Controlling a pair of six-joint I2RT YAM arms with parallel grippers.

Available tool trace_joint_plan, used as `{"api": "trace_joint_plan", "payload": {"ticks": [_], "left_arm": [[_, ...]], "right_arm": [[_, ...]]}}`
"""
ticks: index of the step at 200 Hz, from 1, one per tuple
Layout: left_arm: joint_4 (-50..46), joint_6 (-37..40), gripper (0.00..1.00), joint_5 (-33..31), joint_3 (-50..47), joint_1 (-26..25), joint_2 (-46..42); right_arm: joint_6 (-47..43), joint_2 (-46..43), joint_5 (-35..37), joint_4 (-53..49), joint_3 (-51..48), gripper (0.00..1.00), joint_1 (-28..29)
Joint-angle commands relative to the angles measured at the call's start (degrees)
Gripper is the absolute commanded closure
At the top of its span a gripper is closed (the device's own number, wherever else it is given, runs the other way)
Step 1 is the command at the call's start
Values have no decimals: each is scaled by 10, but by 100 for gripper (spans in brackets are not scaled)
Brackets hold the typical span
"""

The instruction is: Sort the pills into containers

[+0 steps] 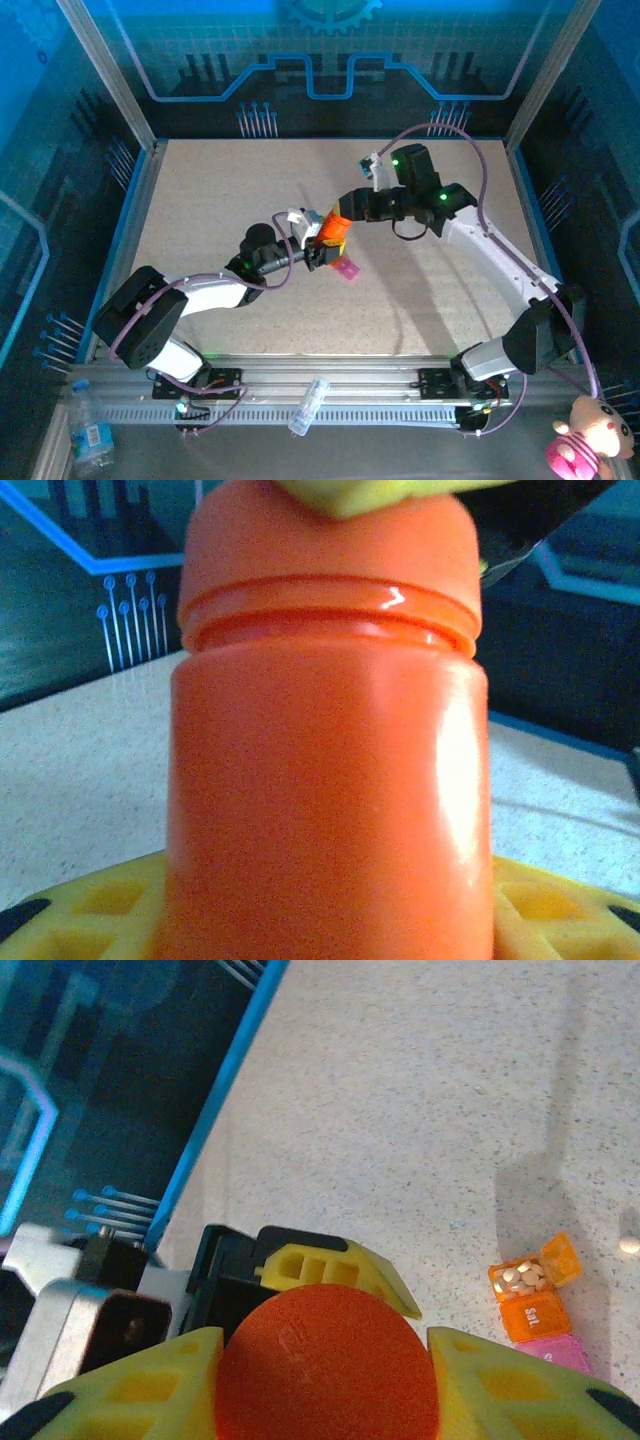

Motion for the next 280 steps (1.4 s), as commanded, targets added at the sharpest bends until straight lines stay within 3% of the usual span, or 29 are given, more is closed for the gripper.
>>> {"api": "trace_joint_plan", "payload": {"ticks": [1,29,53,87,106,148,201,243,280], "left_arm": [[44,57,100,-9,34,-13,-33],[37,65,100,-14,35,-15,-33],[47,58,100,-20,31,-15,-29],[62,40,100,-20,26,-12,-26],[66,18,100,-2,25,-8,-28],[55,-11,100,45,25,1,-44],[51,-61,100,108,28,17,-48],[53,-75,100,120,31,18,-44],[53,-75,100,121,28,18,-46]], "right_arm": [[122,20,43,14,-51,59,53],[178,22,45,70,-78,58,61],[175,12,44,69,-73,55,50],[129,-47,19,47,-67,26,2],[85,-92,-9,37,-72,19,-25],[-29,-141,-52,4,-64,15,-62],[-204,-77,-78,-108,49,11,-44],[-240,-30,-60,-149,106,12,1],[-242,-13,-48,-154,110,14,6]]}}
